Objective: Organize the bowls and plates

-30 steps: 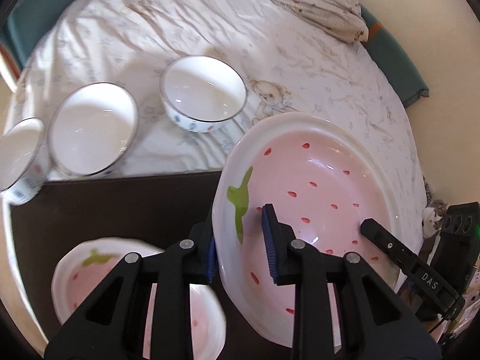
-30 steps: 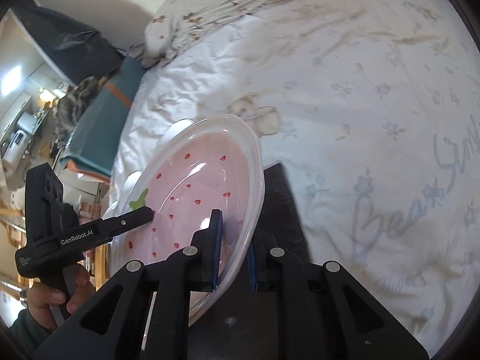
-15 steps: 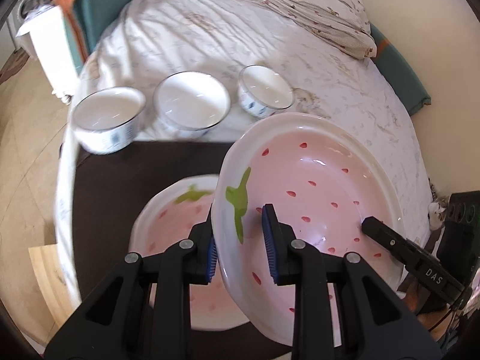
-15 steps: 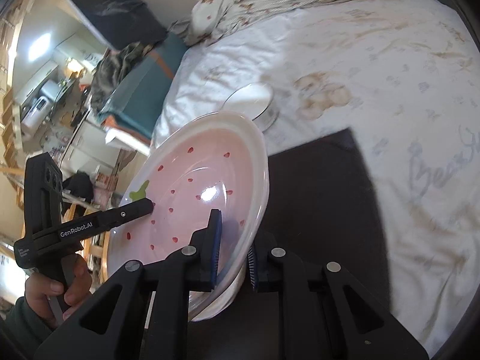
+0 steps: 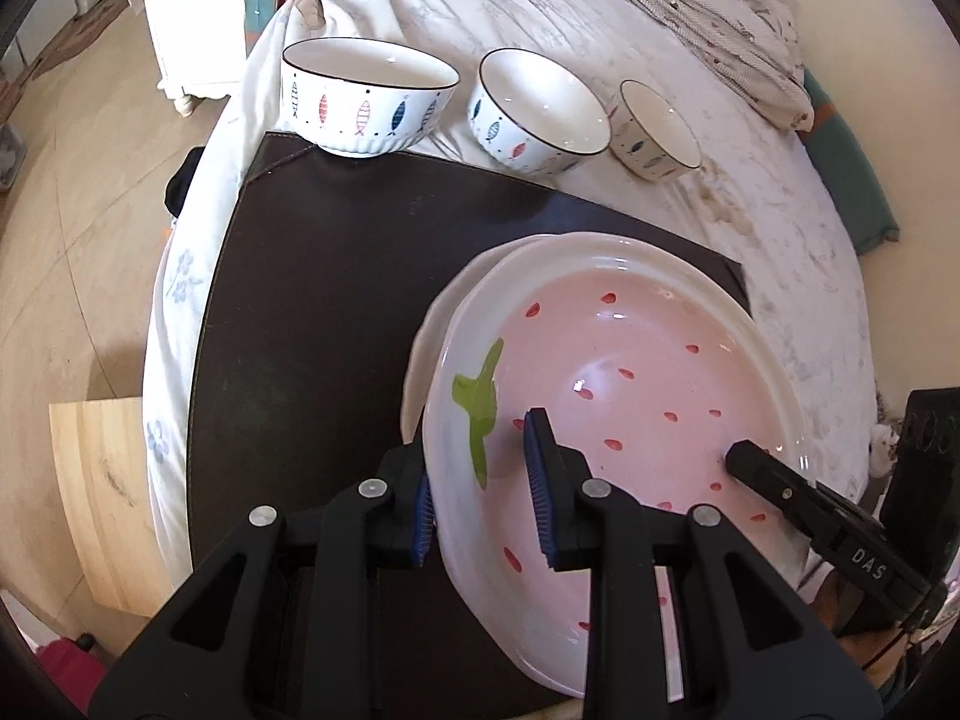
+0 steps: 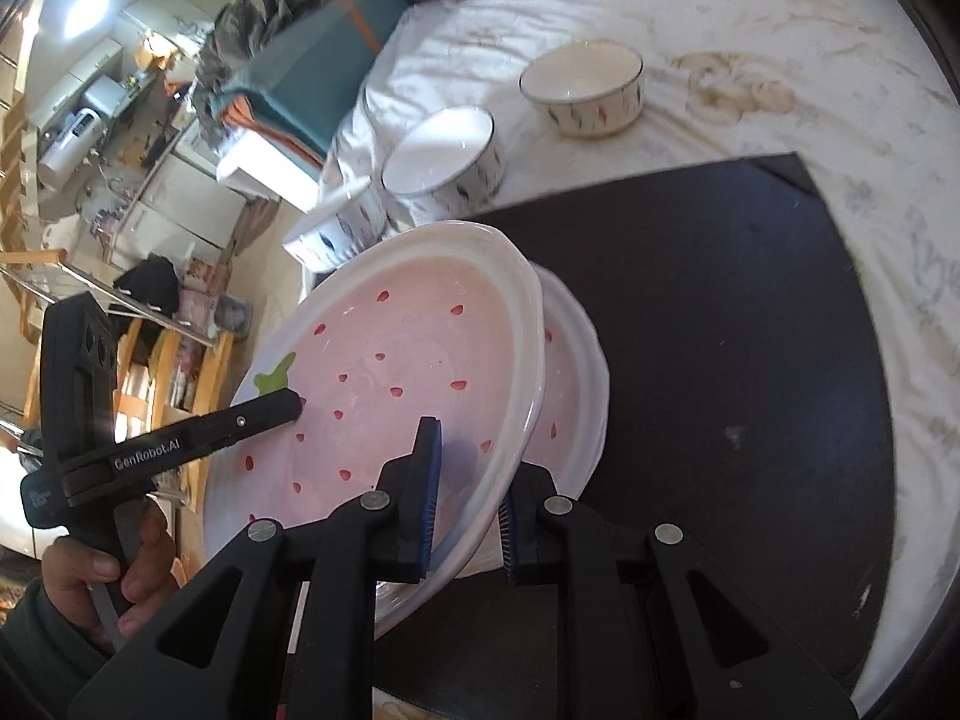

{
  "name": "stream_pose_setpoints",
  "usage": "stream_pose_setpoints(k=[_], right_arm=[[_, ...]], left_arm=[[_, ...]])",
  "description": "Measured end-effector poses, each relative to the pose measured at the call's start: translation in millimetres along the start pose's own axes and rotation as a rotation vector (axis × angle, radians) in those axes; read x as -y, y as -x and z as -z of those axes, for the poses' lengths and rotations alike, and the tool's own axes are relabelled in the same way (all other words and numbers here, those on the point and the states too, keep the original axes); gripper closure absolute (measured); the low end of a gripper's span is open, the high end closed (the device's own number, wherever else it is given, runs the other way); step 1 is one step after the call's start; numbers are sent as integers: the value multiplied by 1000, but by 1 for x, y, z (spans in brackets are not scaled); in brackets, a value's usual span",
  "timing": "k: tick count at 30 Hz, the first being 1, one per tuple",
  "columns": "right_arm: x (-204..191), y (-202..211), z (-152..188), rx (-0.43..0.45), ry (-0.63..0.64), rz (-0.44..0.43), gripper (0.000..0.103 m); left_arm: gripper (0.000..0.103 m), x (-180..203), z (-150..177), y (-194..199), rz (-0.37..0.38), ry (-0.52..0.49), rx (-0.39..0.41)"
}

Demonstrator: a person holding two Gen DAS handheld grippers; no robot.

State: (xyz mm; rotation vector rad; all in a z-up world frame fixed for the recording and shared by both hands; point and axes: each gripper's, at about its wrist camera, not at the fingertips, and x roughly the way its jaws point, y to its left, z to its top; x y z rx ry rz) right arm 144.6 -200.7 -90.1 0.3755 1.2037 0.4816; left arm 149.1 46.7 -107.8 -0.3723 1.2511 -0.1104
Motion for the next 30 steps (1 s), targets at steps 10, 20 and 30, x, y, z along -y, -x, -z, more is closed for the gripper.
stream_pose_setpoints(k=[10,20,30], right_arm=[[9,-22,-6,-51,-47,1,84],[23,-34,-12,-79,-106,10,83],[30,-44,-12,-127,-154,14,80]], left_arm=[[81,-7,-1,-15,-11,-34,-17],[81,2,-3,-23,-32,-67,-42],[81,5,-2,-25,-55,-82,-47]])
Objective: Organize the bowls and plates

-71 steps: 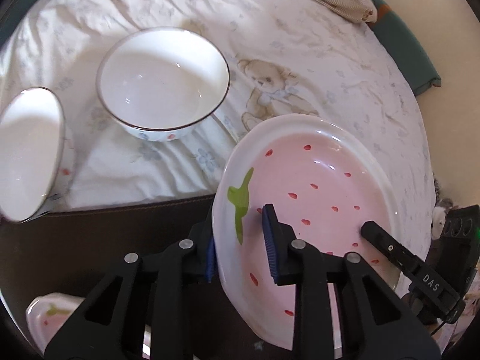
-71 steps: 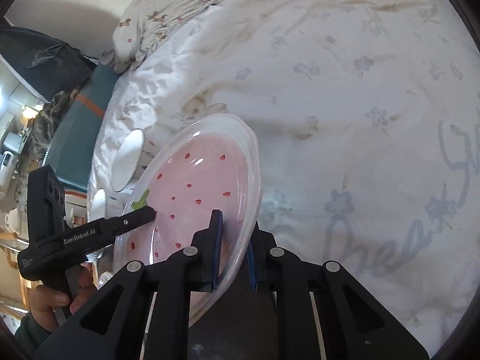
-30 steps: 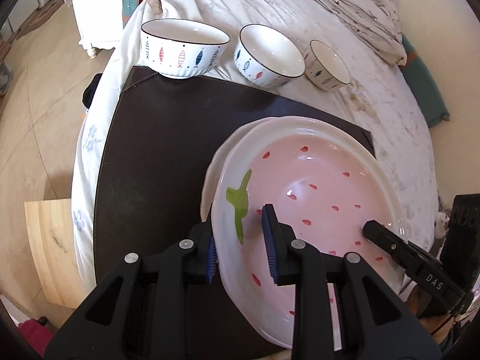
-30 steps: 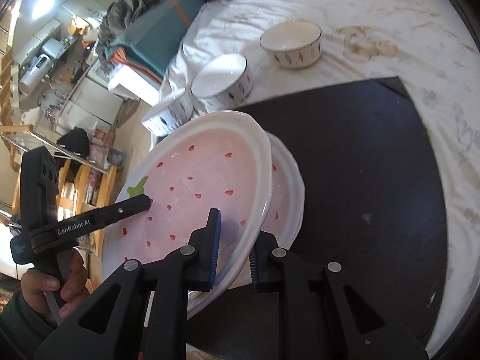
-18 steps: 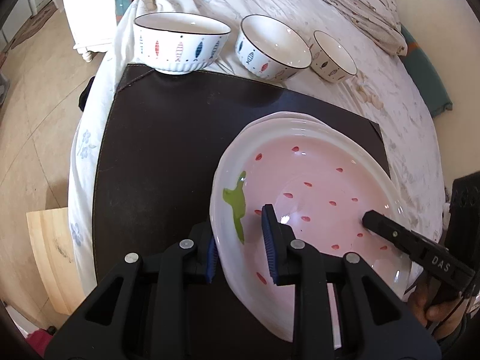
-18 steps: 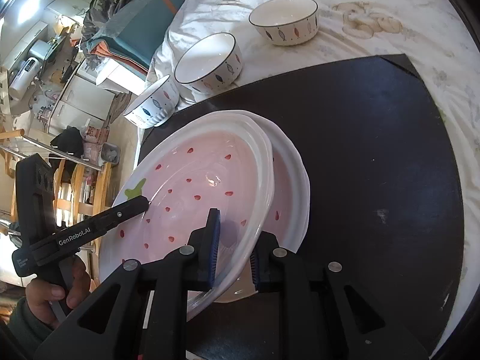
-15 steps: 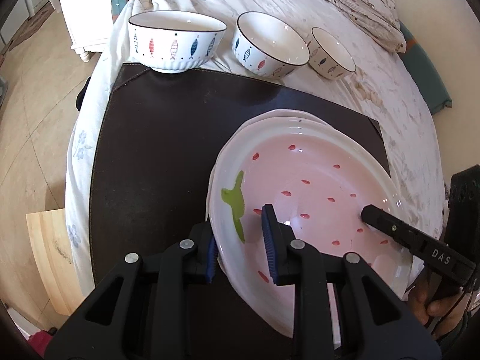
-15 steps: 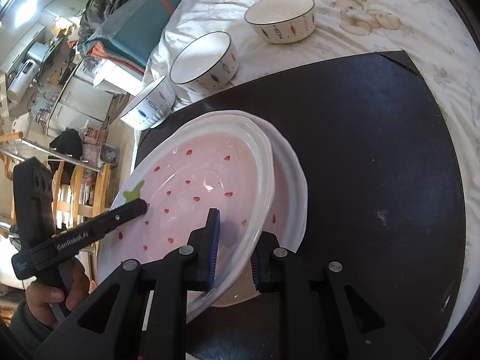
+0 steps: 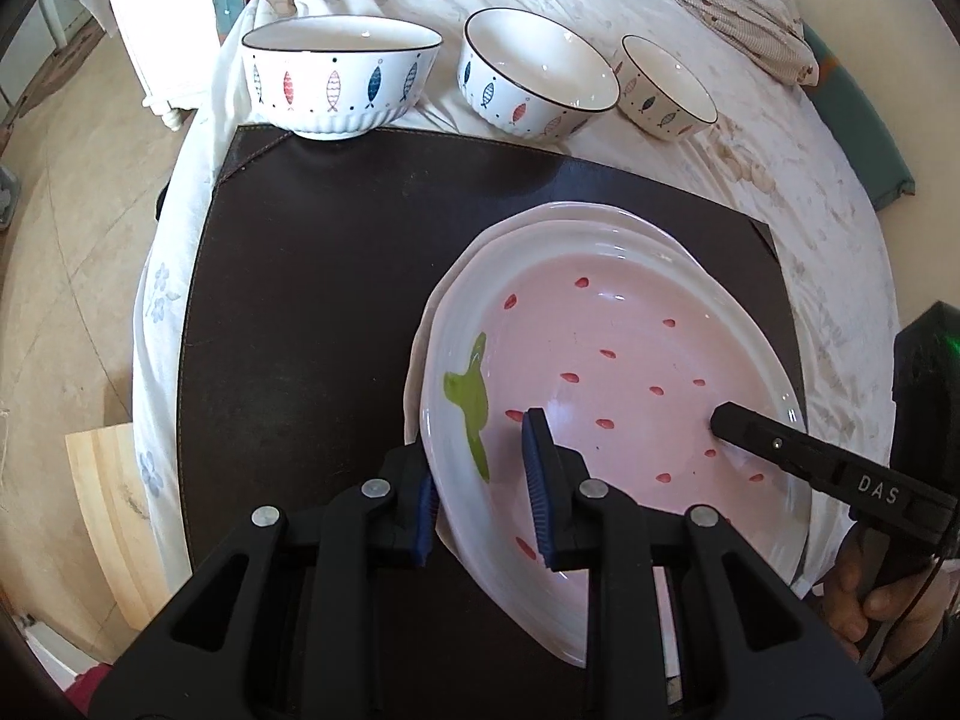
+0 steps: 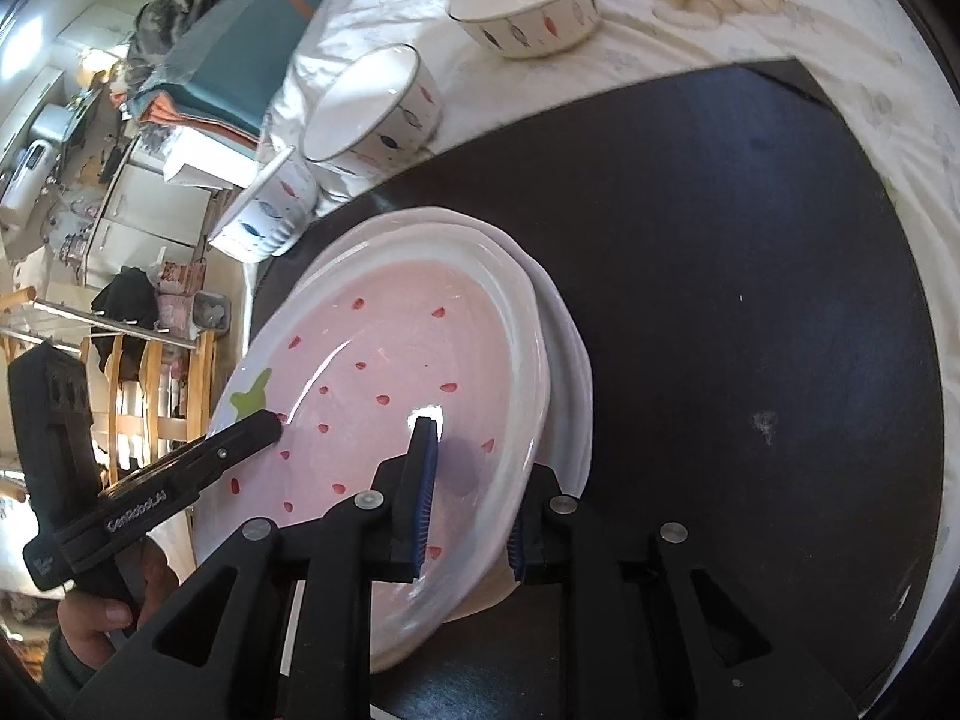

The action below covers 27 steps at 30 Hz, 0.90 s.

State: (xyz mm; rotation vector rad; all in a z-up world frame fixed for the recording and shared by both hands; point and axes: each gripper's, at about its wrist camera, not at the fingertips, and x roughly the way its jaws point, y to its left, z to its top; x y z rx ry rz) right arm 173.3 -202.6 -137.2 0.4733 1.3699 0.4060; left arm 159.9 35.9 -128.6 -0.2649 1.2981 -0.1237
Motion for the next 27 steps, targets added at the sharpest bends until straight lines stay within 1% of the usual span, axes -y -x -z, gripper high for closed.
stream_pose_setpoints(k=[2,5,8,12,14,16,18,21,23,25,27], right_arm=[[3,-2,0,-13,-18,-8,79],[2,-2,1,-17,-9,-7,77],[-1,-3,1,-19,-3,-1,74],[-4,-2,1,-12,11,25,73],[-3,-1,0,-7,11,36,76],[2,0,-1,-3,-23,25,80],[4,1,-2,0,-27,28,80],[2,1,-3,9,-24,38,81],[4,1,-3,14,-28,43,85],[5,3,-6,28,-30,41,85],[7,1,-7,18,-38,33,86]], left_arm=[[81,1,0,0,-6,-3,0],[81,0,-1,-1,-2,6,-7],[81,-1,-1,0,3,22,-14],[81,5,1,3,-36,-8,-15],[81,4,2,4,-39,-10,-17],[81,3,2,5,-35,-11,-21],[81,3,2,6,-38,-11,-22],[81,3,2,8,-75,-10,-30],[81,3,3,8,-59,-17,-34],[82,8,4,9,-51,-48,-24],[82,12,5,8,-85,-79,-15]])
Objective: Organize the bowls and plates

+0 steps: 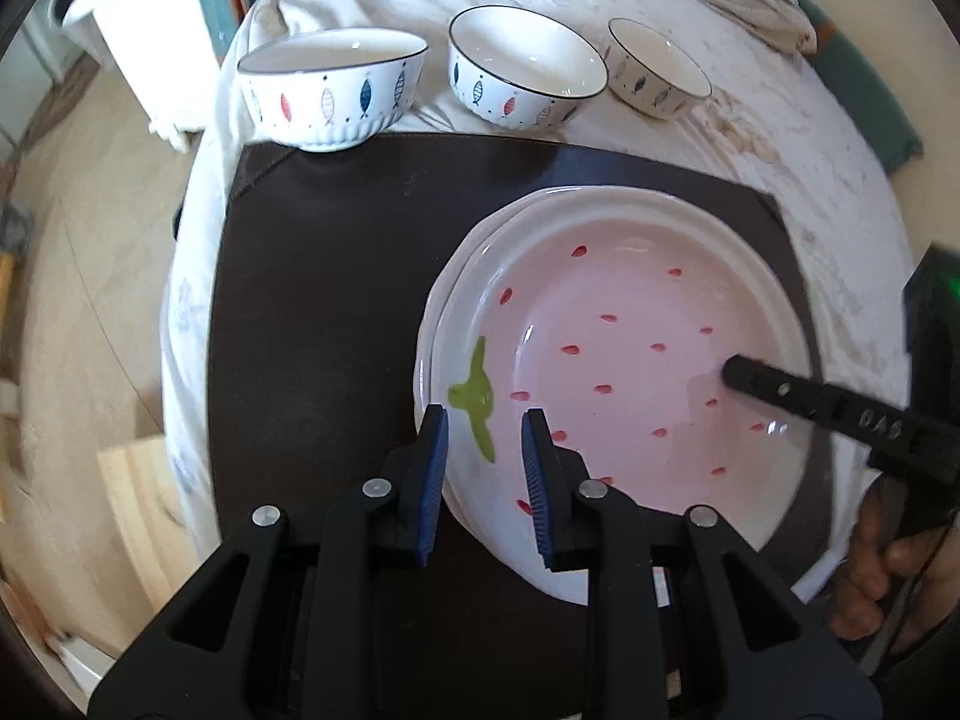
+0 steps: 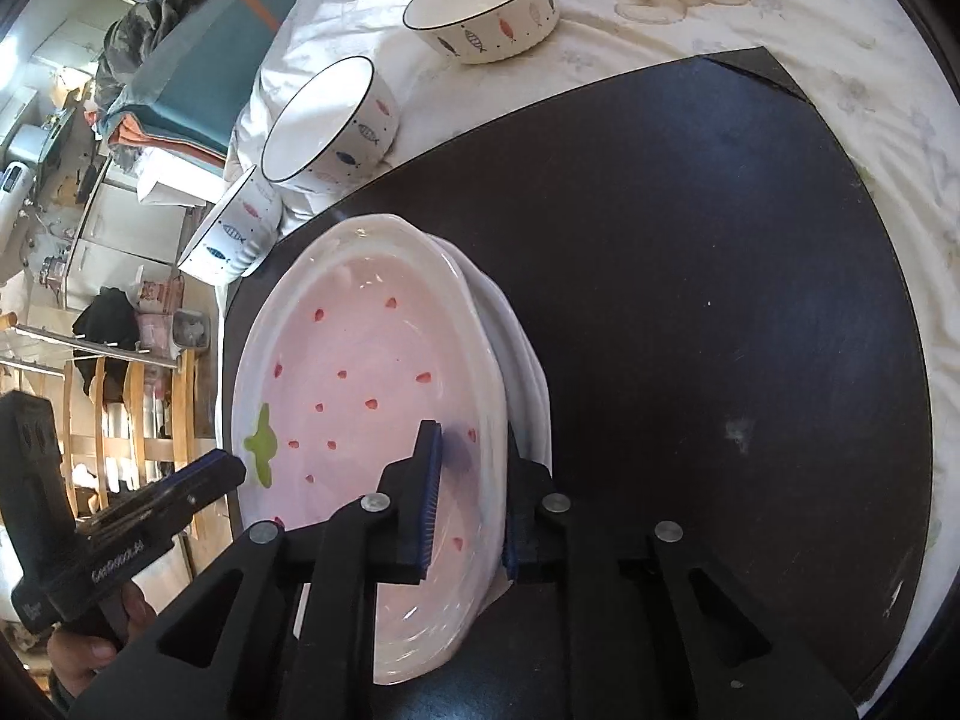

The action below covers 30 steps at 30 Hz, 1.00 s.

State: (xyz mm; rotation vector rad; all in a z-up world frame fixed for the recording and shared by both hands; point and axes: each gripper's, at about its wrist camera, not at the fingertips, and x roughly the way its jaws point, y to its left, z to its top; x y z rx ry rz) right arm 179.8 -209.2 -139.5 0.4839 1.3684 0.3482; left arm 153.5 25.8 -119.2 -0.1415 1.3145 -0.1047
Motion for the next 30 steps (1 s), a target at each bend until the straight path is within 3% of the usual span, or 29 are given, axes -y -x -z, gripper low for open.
stream_pose_setpoints(k=[6,13,18,24,30], right_arm=[[-2,0,-3,18,10,8,85],[-10,0,-1,2,56,44,80],[-18,0,0,-12,107,79,78],[-11,0,-2,-30,66,43,77],[-12,18,-3,8,109,91,77]], left_arm=[[81,0,2,9,-25,3,44],[78,7,7,-10,-167,-65,13],[67,7,6,-19,-149,-73,-8],[67,9,5,-24,-133,-88,-29],[67,4,6,-23,-103,-62,-33]])
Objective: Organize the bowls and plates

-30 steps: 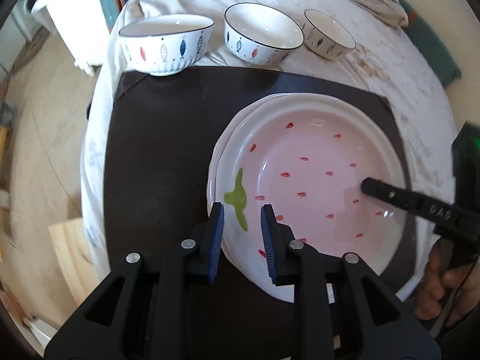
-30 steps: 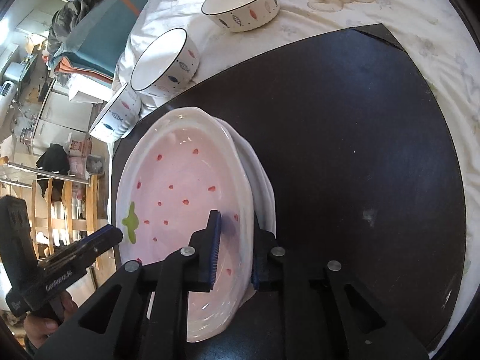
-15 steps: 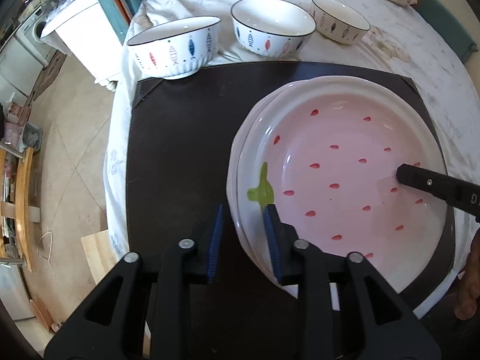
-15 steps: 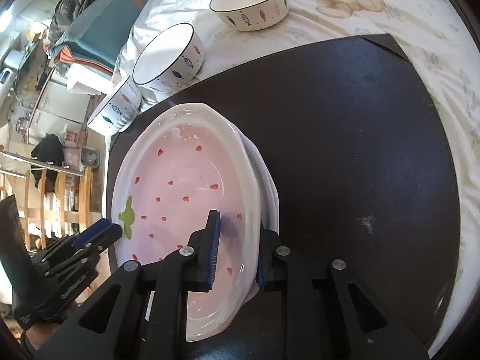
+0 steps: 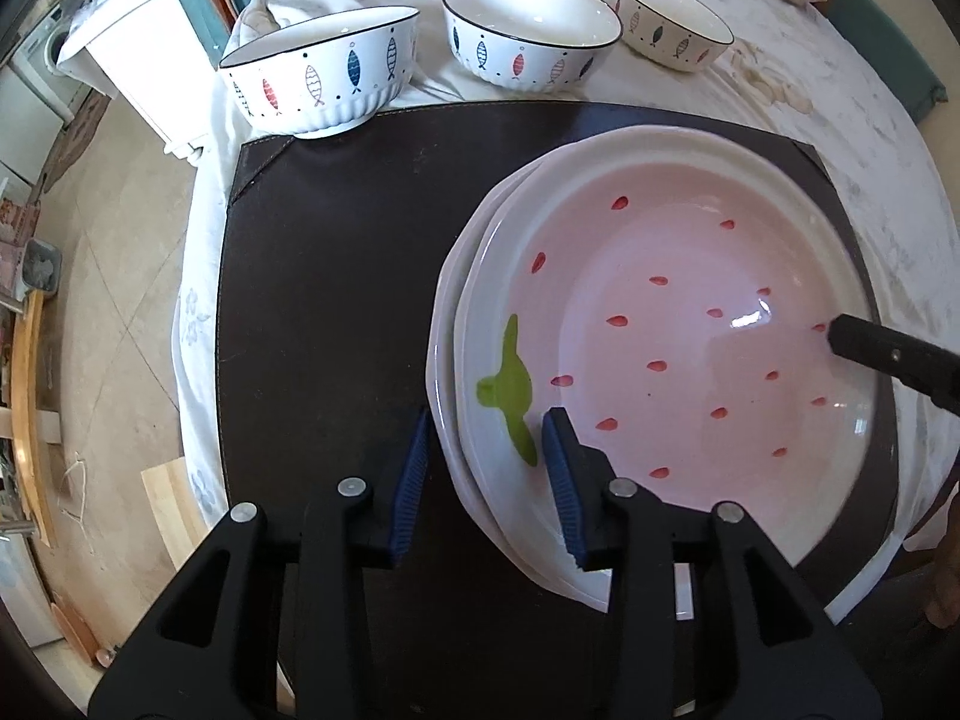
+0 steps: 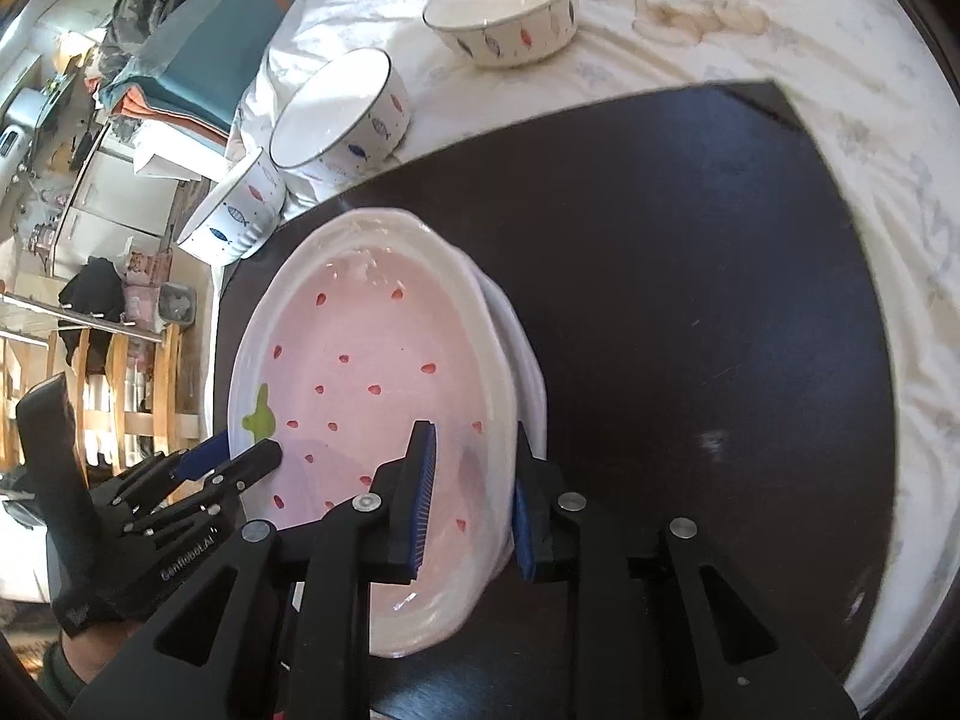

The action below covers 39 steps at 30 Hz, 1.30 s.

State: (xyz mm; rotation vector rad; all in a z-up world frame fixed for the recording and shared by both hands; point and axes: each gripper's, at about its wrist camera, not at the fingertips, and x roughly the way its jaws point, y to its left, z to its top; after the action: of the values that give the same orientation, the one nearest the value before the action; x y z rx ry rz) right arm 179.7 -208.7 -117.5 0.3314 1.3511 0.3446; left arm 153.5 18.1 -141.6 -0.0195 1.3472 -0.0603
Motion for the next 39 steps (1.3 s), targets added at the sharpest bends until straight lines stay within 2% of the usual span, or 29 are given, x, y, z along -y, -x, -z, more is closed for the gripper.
stream_pose_setpoints(k=[2,6,8,12,13,14,15,16,21,25,28,32,33,34,35,36,39], right_arm=[[3,5,1,16,10,14,77],[10,16,3,49,-1,-19,77],[11,25,3,82,0,-16,77],[27,43,1,156,-73,-65,77],[34,41,1,150,-106,-64,58],[41,37,0,130,-148,-71,25],[48,31,1,115,-187,-98,15],[54,24,2,95,-220,-130,13],[62,-7,3,-9,-273,-173,17],[50,-27,1,-69,-213,-145,41],[46,-40,0,-106,-216,-151,51],[41,-47,-6,-110,-204,-184,56],[38,-47,-7,-109,-194,-176,56],[36,-48,-8,-110,-187,-175,56],[35,-50,-7,-117,-182,-187,62],[32,-52,-7,-133,-171,-181,63],[27,-48,-5,-112,-119,-141,63]], left_arm=[[67,1,0,1,-5,1,2],[67,4,0,-2,-26,-7,0],[67,2,-1,-2,-17,6,-4],[68,-5,0,1,20,80,-2],[66,-8,0,3,51,96,0],[64,-10,-1,5,71,107,6],[57,-13,-2,6,91,120,14],[49,-17,-4,6,110,143,19],[47,-35,-15,-9,168,268,-11],[47,-43,-17,-29,225,342,-78],[48,-40,-21,-31,230,332,-71],[49,-34,-25,-33,221,306,-60],[56,-31,-26,-33,242,288,-56],[56,-29,-27,-33,254,278,-62],[56,-28,-28,-33,250,271,-61],[56,-28,-28,-33,252,269,-58],[57,-28,-28,-33,259,262,-57]])
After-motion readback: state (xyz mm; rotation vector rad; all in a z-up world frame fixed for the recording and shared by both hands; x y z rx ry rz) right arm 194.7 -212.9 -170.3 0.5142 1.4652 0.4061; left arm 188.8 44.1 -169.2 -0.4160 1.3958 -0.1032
